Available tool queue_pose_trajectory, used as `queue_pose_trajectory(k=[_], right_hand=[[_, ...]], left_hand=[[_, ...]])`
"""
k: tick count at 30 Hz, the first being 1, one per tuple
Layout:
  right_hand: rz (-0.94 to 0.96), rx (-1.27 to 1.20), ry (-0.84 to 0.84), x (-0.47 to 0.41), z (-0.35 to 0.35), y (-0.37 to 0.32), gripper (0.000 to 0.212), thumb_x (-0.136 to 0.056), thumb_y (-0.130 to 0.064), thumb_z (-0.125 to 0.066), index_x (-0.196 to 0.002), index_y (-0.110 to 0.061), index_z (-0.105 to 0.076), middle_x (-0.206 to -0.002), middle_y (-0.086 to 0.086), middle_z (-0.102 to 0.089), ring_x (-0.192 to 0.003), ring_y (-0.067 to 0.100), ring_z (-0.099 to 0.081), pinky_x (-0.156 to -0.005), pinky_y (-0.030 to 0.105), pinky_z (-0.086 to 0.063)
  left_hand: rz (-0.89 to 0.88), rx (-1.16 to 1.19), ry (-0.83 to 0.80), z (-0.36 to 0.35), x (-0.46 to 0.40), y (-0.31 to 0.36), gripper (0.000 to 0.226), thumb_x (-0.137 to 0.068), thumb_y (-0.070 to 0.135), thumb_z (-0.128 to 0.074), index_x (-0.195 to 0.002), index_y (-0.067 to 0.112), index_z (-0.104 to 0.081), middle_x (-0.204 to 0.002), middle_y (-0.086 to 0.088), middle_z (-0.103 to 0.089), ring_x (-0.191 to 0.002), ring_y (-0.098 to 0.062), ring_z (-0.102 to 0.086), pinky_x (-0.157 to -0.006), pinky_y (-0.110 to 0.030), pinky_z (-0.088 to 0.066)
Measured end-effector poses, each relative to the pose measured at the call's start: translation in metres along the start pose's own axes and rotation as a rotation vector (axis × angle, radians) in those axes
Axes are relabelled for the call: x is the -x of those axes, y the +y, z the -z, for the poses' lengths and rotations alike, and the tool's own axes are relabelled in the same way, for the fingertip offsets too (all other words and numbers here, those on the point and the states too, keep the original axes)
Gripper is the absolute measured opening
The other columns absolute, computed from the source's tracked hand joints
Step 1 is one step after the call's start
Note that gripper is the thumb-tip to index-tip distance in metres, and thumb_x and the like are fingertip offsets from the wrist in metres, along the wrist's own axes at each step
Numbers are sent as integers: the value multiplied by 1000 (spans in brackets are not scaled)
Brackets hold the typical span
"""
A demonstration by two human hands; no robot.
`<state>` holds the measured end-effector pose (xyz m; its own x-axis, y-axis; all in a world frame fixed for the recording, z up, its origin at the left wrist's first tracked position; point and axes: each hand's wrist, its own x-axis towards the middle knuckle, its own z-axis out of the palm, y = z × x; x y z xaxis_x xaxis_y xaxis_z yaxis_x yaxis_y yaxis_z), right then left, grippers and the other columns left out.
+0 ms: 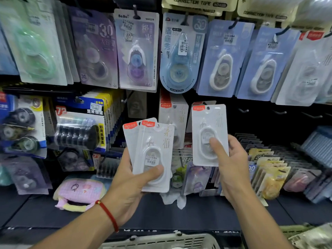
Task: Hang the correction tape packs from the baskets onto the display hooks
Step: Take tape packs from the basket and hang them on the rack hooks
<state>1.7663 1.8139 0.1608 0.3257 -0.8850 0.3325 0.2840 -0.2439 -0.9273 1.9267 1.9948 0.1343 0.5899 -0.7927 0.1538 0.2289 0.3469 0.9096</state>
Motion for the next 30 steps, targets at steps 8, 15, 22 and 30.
queue_pose_trajectory(k=[8,15,22,30], right_hand=[[-23,-26,94,-16,5,2,27,-96,-34,-76,-117,-17,-73,-107,0,-81,-101,21,-78,-84,38,-61],[-2,41,129,-13,8,5,27,-94,-38,-79,-113,-20,-74,-105,0,-81,-99,21,-78,-84,39,-61],[-41,124,183,-21,3,29,18,-101,-21,-67,-118,-20,-74,-107,-4,-79,-96,11,-74,-76,25,-57],[-344,39,211,-110,-38,49,48,-101,-31,-71,-138,-3,-60,-129,14,-69,-115,32,-69,-101,48,-59]], left_hand=[[11,-17,25,1,0,1,72,-69,8,-86,-130,37,-62,-127,-7,-74,-116,-38,-72,-96,-58,-60],[14,-14,6,0,-1,-1,70,-71,7,-86,-131,35,-62,-127,-8,-75,-116,-36,-73,-88,-50,-64],[14,-27,14,5,0,-2,74,-70,8,-85,-135,33,-59,-127,-3,-75,-117,-30,-72,-91,-49,-62],[-12,-65,79,2,-1,-4,76,-67,9,-87,-134,31,-57,-124,0,-76,-115,-25,-74,-92,-51,-61]])
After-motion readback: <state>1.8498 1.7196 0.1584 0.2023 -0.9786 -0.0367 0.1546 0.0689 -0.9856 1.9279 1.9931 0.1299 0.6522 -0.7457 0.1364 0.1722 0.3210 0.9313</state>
